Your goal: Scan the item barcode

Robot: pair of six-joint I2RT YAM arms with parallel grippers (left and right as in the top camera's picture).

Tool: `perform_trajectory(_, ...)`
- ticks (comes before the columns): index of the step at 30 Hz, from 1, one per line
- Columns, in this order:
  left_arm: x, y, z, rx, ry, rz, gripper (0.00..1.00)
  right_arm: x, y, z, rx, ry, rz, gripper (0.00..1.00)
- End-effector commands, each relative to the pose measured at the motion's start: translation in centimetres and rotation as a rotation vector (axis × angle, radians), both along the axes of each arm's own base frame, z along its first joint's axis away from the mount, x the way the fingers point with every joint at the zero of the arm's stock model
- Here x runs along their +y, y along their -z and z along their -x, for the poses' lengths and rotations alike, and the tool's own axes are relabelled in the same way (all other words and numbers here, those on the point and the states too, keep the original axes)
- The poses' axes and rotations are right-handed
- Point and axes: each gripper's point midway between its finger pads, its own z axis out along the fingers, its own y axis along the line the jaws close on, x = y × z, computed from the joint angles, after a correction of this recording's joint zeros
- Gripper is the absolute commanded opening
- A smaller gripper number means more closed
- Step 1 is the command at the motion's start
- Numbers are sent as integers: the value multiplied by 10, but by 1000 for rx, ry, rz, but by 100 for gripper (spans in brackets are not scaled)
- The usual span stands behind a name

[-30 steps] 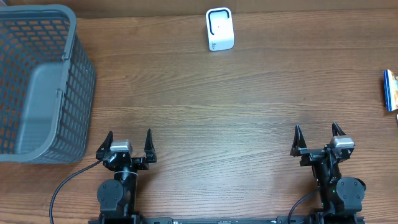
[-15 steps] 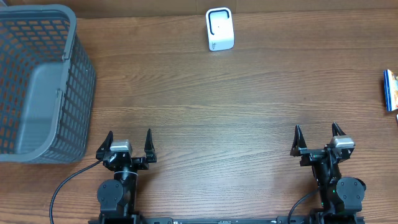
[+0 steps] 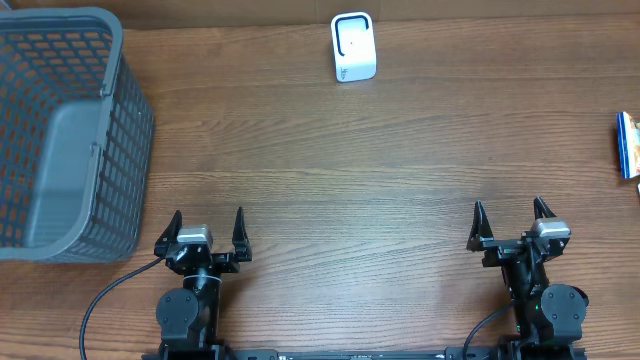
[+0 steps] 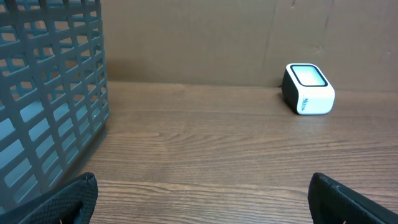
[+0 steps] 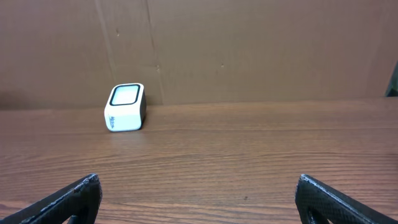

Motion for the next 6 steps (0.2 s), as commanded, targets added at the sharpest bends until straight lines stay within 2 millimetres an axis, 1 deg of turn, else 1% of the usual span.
perform_trajectory(1, 1, -1, 0, -7, -5, -20, 100, 0, 1, 0, -6, -3, -4, 100)
perform_trajectory(6, 1, -1, 0, -7, -4, -20, 100, 0, 1, 0, -6, -3, -4, 100)
